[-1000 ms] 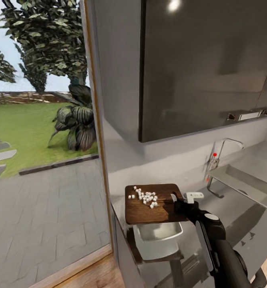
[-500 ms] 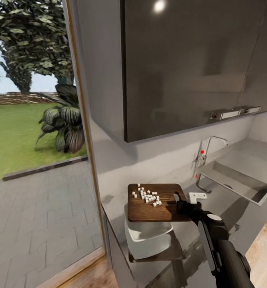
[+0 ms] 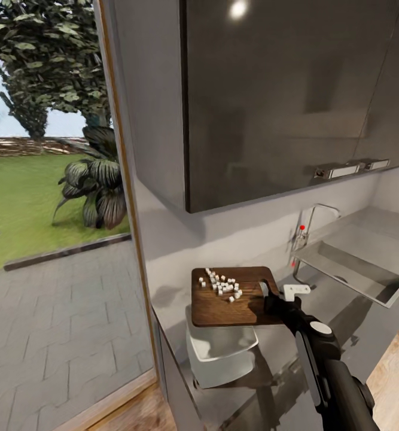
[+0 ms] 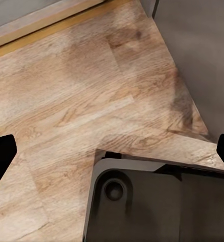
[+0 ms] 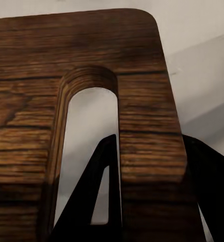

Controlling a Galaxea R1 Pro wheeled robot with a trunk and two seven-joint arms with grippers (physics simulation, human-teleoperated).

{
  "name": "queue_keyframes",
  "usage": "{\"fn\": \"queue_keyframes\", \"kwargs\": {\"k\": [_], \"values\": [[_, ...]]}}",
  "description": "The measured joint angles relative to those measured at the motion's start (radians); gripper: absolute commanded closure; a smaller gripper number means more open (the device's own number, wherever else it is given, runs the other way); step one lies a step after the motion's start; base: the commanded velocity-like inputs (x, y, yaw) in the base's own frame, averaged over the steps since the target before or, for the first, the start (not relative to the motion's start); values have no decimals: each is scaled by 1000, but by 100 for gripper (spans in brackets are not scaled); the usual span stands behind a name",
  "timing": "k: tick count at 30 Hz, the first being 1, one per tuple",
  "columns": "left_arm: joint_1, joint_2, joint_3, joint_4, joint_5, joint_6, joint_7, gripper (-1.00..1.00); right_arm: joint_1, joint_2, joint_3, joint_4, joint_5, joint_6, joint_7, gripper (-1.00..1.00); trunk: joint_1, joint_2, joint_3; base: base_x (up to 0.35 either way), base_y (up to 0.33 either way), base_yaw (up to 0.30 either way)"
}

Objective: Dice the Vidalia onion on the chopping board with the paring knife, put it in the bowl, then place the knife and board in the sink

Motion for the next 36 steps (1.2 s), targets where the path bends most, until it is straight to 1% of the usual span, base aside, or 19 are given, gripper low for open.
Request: {"fn": "queue_keyframes", "kwargs": {"k": [4, 9, 13, 15, 17, 19, 22, 25, 27, 34, 36], "values": [[0, 0, -1, 0, 0, 0, 0, -100, 0, 1, 0, 2, 0, -15, -1, 100, 0, 0, 0, 0, 0, 0], [0, 0, -1, 0, 0, 0, 0, -100, 0, 1, 0, 25, 0, -52, -2, 100, 0, 0, 0, 0, 0, 0], [0, 0, -1, 1, 0, 0, 0, -100, 0, 2, 0, 36, 0, -63, -2, 100, 0, 0, 0, 0, 0, 0], [0, 0, -1, 1, 0, 0, 0, -100, 0, 2, 1, 50, 1, -88, -11, 100, 0, 0, 0, 0, 0, 0], [0, 0, -1, 1, 0, 0, 0, -100, 0, 2, 2, 67, 3, -114, -37, 100, 0, 0, 0, 0, 0, 0], [0, 0, -1, 1, 0, 0, 0, -100, 0, 2, 3, 73, 1, -121, -50, 100, 0, 0, 0, 0, 0, 0], [0, 0, -1, 1, 0, 0, 0, -100, 0, 2, 4, 80, 0, -137, -56, 100, 0, 0, 0, 0, 0, 0], [0, 0, -1, 1, 0, 0, 0, -100, 0, 2, 5, 109, 0, -188, -58, 100, 0, 0, 0, 0, 0, 0], [0, 0, -1, 1, 0, 0, 0, -100, 0, 2, 5, 120, 0, -203, -58, 100, 0, 0, 0, 0, 0, 0], [0, 0, -1, 1, 0, 0, 0, -100, 0, 2, 5, 129, 0, -213, -59, 100, 0, 0, 0, 0, 0, 0], [0, 0, -1, 1, 0, 0, 0, -100, 0, 2, 5, 129, 0, -228, -59, 100, 0, 0, 0, 0, 0, 0]]}}
